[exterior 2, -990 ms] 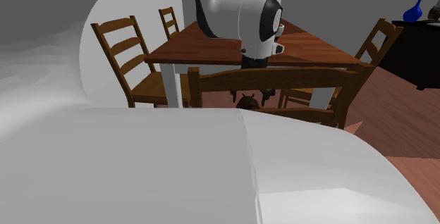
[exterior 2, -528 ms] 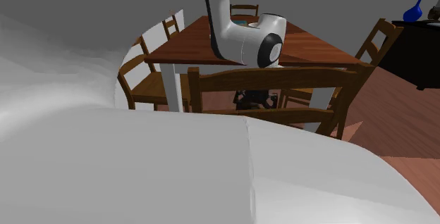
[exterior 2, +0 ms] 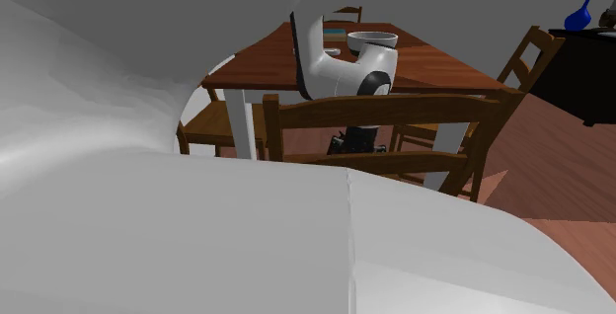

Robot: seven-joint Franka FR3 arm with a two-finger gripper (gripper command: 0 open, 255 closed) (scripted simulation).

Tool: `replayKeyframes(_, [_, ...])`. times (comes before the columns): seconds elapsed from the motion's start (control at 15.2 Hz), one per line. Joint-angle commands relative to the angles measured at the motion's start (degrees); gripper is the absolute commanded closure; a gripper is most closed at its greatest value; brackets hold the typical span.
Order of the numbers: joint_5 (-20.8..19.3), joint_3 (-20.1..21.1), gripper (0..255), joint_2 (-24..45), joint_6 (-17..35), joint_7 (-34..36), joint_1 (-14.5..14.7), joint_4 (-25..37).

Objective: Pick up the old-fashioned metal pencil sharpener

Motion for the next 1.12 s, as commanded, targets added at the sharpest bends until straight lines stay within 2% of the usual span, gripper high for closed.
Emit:
replayKeyframes(0.0, [0.21,0.18,0,0.4,0.34,-0.18,-0.14,0.09])
replayKeyframes(0.07, [0.21,0.17,255,0.4,0.33,-0.19,-0.15,0.1])
replayKeyframes(0.66, [0.21,0.18,255,0.4,0.34,-0.18,-0.14,0.09])
replayKeyframes(1.06, [-1.93,-1.61,255,-3.97,-2.83,1.57,1.18,-1.03])
